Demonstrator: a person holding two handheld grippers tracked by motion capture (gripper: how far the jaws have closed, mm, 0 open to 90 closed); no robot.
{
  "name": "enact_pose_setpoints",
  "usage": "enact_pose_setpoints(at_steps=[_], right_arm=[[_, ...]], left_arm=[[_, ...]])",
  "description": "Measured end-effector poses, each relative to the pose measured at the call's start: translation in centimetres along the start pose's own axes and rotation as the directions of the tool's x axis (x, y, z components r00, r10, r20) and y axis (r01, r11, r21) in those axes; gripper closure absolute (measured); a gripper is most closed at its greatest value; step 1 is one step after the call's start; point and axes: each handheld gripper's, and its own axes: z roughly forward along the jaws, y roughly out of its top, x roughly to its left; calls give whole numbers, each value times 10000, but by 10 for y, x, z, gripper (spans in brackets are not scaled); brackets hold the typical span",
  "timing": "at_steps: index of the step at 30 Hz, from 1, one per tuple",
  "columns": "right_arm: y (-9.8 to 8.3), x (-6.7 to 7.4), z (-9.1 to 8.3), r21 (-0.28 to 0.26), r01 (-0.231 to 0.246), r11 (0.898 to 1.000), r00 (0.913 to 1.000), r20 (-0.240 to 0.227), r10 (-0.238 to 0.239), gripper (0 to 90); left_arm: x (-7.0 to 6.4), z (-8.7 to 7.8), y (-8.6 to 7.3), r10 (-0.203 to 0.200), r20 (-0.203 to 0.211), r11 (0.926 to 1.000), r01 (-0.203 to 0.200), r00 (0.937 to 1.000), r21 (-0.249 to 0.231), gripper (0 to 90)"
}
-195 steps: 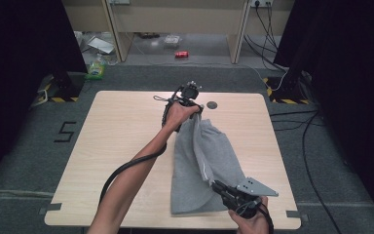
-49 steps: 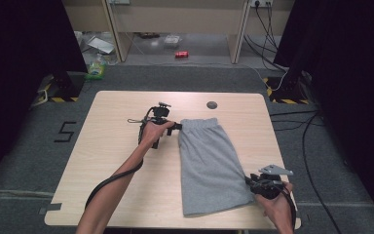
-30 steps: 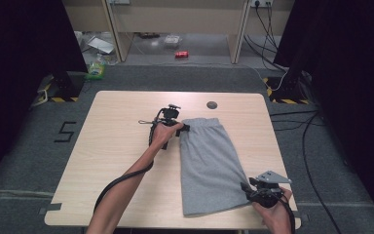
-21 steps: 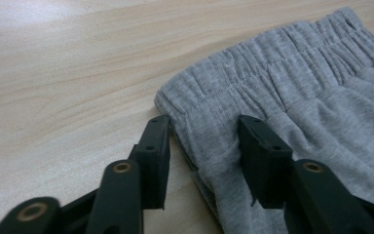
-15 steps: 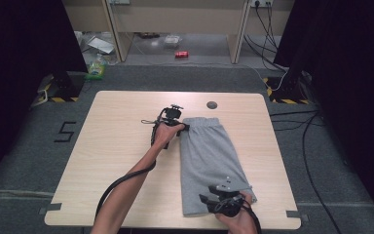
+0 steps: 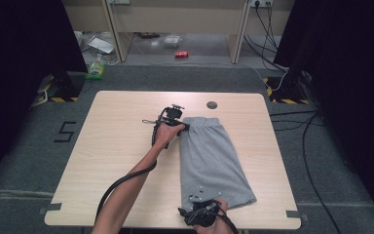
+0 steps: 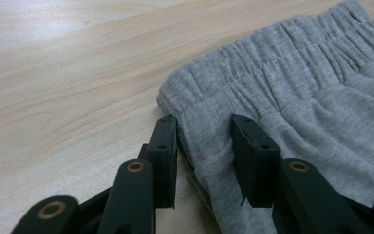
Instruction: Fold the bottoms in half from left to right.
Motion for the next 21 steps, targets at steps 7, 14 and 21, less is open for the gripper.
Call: enact_pose_setpoints(at_steps=[7, 14, 21], right_arm=[[0, 4, 0, 187, 930, 9955, 9926, 766, -942, 633], [-1, -6, 0, -72, 746, 9972, 9958, 545, -741, 798], [10, 2, 13, -182, 598, 9980, 9979, -224, -602, 806]], left_arm=[[0, 0, 0, 41, 6, 10000, -41, 10000, -9, 636], [2, -2, 0, 127, 30, 9999, -127, 9999, -45, 668], [17, -13, -3, 271, -244, 9996, -269, 9993, 76, 702]])
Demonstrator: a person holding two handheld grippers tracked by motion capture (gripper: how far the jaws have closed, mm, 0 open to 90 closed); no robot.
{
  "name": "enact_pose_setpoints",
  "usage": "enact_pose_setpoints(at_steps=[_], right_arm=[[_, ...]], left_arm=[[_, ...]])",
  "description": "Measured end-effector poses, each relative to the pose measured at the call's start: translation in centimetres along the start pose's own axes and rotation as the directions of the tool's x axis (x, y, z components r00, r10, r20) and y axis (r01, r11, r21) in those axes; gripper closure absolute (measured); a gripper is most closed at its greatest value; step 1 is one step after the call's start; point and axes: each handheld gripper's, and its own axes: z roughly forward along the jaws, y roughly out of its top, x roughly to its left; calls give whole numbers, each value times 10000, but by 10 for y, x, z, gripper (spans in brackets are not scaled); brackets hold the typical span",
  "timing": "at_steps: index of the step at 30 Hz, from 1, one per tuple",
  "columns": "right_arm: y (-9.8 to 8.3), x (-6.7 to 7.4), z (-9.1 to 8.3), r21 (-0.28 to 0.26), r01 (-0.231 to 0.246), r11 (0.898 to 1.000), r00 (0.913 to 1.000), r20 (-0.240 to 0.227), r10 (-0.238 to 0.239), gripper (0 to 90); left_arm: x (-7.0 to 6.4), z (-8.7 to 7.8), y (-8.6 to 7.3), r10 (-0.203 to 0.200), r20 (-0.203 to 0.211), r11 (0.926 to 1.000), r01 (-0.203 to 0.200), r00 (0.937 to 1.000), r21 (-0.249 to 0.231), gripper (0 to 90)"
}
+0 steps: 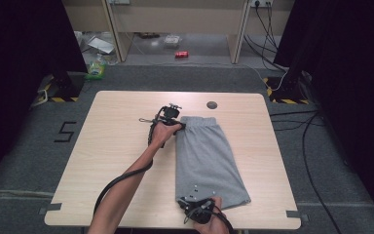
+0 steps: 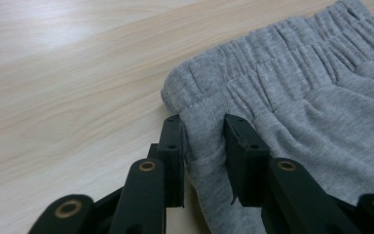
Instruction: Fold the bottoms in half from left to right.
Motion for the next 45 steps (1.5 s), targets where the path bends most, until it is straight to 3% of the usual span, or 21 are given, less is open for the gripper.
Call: enact_pose_setpoints(at_steps=[6, 12, 16, 19, 25, 28, 33, 37, 38, 39, 42, 45], right_arm=[[16, 16, 19, 24, 132, 9999, 9978, -652, -130, 806], [36, 39, 46, -25, 429, 9991, 9888, -1432, -428, 805], [46, 54, 60, -16, 594, 9982, 9844, -1659, -588, 803], [51, 61, 68, 48, 630, 9980, 9825, -1759, -612, 788], [54, 66, 69, -3, 461, 9989, 9790, -1986, -452, 589], [54, 71, 68, 104, 778, 9969, 9781, -1945, -743, 541], [52, 81, 65, 97, 1026, 9947, 9728, -2097, -983, 539], [56, 75, 55, -215, 789, 9967, 9664, -2439, -818, 574], [58, 71, 50, -315, 505, 9982, 9679, -2449, -567, 572], [60, 65, 47, -540, 595, 9968, 9700, -2325, -705, 572], [64, 46, 37, -843, 263, 9961, 9784, -2022, -430, 586], [65, 37, 36, -897, 290, 9956, 9853, -1649, -435, 594]], left_arm=[[27, -15, -10, -65, -211, 9999, 67, 9998, 106, 703], [52, -32, -22, -103, -306, 9996, 111, 9995, 246, 703], [64, -40, -28, -100, -367, 9994, 111, 9993, 315, 703], [69, -42, -30, -204, -305, 9994, 213, 9993, 276, 702], [67, -41, -30, -114, -381, 9994, 126, 9992, 309, 698], [67, -40, -31, -184, -369, 9995, 193, 9992, 239, 694], [69, -40, -32, -285, -280, 9994, 291, 9992, 194, 690], [70, -40, -33, -336, -219, 9992, 340, 9992, 194, 688], [70, -40, -33, -356, -212, 9992, 360, 9991, 197, 687], [70, -40, -33, -342, -227, 9992, 346, 9992, 201, 686], [69, -40, -32, -314, -259, 9992, 320, 9992, 239, 683], [70, -40, -32, -342, -263, 9990, 349, 9991, 290, 675]])
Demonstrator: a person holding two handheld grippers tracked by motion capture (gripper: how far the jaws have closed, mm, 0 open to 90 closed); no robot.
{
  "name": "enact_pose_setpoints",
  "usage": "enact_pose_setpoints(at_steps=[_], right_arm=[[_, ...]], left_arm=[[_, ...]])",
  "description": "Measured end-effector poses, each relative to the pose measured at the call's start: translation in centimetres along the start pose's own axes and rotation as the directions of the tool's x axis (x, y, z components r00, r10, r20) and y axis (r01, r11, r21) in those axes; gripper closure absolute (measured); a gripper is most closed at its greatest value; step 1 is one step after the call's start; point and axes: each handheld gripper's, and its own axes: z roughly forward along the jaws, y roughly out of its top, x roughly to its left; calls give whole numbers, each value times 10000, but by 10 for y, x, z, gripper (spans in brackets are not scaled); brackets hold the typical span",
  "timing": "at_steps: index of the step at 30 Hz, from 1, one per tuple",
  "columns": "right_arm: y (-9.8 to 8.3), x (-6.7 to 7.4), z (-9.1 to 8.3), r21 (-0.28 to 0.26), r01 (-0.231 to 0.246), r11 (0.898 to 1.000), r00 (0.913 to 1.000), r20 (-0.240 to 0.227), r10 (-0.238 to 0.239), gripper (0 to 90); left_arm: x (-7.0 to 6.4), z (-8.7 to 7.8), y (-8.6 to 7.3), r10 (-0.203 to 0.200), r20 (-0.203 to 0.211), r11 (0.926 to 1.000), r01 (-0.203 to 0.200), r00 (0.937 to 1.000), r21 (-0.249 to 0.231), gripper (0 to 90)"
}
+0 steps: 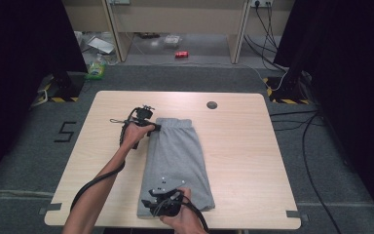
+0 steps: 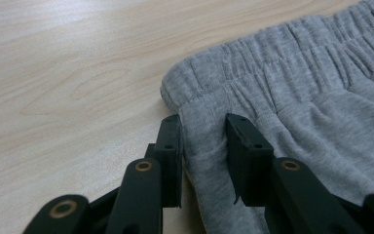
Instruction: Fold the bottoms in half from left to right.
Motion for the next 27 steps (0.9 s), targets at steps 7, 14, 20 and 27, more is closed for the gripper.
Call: enact_pose_setpoints(at_steps=[7, 14, 20, 27], right_arm=[[-6, 6, 18, 588, 233, 9980, 9997, -117, -226, 566], [-13, 18, 25, 1113, 408, 9929, 9984, -446, -360, 497], [17, -14, -3, 20, 363, 9993, 9988, 324, -364, 492], [28, -78, -22, -250, -470, 9986, 9850, 1650, 505, 486]], left_arm=[[0, 0, -1, -29, 18, 10000, 29, 10000, -47, 672], [2, 0, -2, -110, 100, 9999, 112, 9999, -128, 669], [5, 1, -5, -393, 304, 9989, 400, 9988, -242, 656], [6, 1, -6, -532, 408, 9981, 544, 9977, -285, 650]])
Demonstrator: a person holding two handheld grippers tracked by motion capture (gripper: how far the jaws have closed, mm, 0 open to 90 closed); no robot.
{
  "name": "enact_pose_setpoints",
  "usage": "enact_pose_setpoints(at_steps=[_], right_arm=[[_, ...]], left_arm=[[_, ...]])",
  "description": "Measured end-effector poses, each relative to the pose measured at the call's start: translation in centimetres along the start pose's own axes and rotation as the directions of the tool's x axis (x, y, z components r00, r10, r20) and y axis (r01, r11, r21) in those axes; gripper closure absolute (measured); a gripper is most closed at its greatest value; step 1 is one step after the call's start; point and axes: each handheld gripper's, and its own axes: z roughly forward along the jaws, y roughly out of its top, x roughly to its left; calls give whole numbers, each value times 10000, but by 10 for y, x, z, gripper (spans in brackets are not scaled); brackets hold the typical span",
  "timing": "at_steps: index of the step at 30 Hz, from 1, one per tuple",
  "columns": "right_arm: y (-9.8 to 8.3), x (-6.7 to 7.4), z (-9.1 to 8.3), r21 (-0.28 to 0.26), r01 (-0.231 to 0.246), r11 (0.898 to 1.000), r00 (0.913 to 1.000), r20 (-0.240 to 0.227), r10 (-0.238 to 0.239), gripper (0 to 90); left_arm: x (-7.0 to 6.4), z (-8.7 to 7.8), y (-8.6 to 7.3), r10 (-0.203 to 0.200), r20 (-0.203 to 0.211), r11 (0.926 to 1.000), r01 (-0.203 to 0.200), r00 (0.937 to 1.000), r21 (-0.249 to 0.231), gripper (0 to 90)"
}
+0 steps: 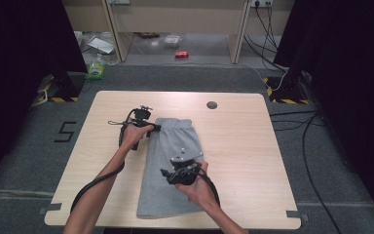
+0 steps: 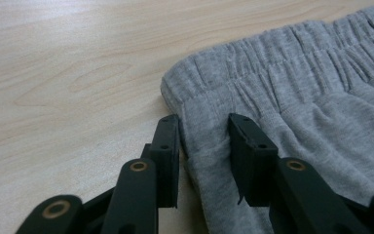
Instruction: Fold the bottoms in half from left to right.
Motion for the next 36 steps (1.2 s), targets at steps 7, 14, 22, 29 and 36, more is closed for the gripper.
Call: enact_pose_setpoints(at_steps=[7, 14, 22, 29, 36], right_arm=[[-1, -49, 0, 321, -696, 9971, 9949, 757, 670, 471], [4, -85, 0, 159, -1225, 9923, 9816, 1494, 1188, 466], [9, -119, 3, 66, -1796, 9837, 9626, 2074, 1744, 446], [9, -138, 1, -98, -2055, 9786, 9542, 2200, 2026, 428], [10, -145, 1, -168, -2147, 9765, 9515, 2220, 2130, 420]], left_arm=[[1, 0, -2, -156, 107, 9999, 157, 9998, -39, 649], [1, 0, -2, -165, 78, 9999, 165, 9998, 20, 649], [0, 0, -1, -144, 42, 9998, 144, 9999, 97, 650], [-1, 1, -1, -83, -25, 9999, 83, 10000, 98, 651], [-1, 1, -1, -118, -29, 9999, 118, 9999, 105, 651]])
